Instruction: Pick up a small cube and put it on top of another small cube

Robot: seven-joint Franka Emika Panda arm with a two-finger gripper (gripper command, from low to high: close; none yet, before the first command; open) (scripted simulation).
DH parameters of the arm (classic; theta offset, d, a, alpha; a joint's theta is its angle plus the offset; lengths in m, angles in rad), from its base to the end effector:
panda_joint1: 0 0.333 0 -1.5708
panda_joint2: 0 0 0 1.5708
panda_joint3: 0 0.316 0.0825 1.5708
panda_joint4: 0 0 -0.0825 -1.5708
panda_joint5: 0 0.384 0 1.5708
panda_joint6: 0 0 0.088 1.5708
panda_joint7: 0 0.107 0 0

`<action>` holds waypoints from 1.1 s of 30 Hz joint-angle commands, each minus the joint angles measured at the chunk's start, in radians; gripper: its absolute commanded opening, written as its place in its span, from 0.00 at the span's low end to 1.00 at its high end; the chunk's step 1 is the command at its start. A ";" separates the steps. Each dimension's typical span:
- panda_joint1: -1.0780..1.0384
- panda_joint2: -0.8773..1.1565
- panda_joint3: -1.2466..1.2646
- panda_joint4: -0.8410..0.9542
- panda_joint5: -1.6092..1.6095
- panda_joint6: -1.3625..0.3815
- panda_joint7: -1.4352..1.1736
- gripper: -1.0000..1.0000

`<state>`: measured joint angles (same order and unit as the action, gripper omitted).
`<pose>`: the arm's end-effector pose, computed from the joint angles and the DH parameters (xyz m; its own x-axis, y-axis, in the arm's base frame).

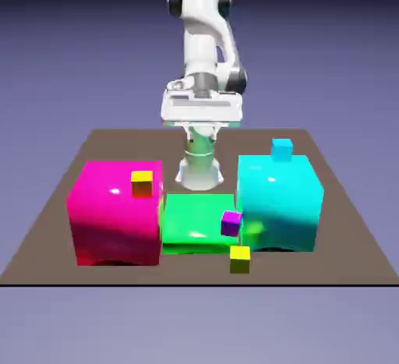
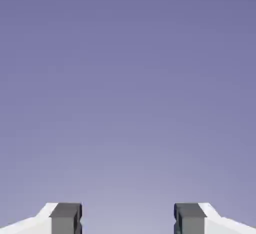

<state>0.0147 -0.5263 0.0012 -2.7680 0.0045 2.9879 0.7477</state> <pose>0.4019 0.0061 0.4547 0.5472 -0.6744 0.4958 -0.4898 -0.7383 -0.4637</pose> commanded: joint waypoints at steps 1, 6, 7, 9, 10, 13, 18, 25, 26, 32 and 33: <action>0.002 0.036 0.001 0.035 0.004 -0.041 0.006 0.50; 0.014 0.217 0.006 0.209 0.022 -0.244 0.033 0.50; 0.016 0.254 0.007 0.244 0.026 -0.285 0.039 0.50; 0.020 0.326 0.009 0.314 0.034 -0.366 0.050 0.50; 0.023 0.362 0.010 0.349 0.037 -0.407 0.056 0.50; 0.029 0.471 0.013 0.453 0.048 -0.529 0.072 0.50; 0.041 0.652 0.018 0.627 0.067 -0.733 0.100 0.50; 0.057 0.906 0.025 0.871 0.093 -1.018 0.139 0.50; 0.059 0.942 0.026 0.906 0.097 -1.058 0.145 0.50; 0.072 1.160 0.032 1.115 0.119 -1.303 0.178 0.50; 0.075 1.196 0.033 1.150 0.123 -1.343 0.184 0.50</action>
<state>0.0893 0.6697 0.0347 -1.6180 0.1275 1.6446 0.9317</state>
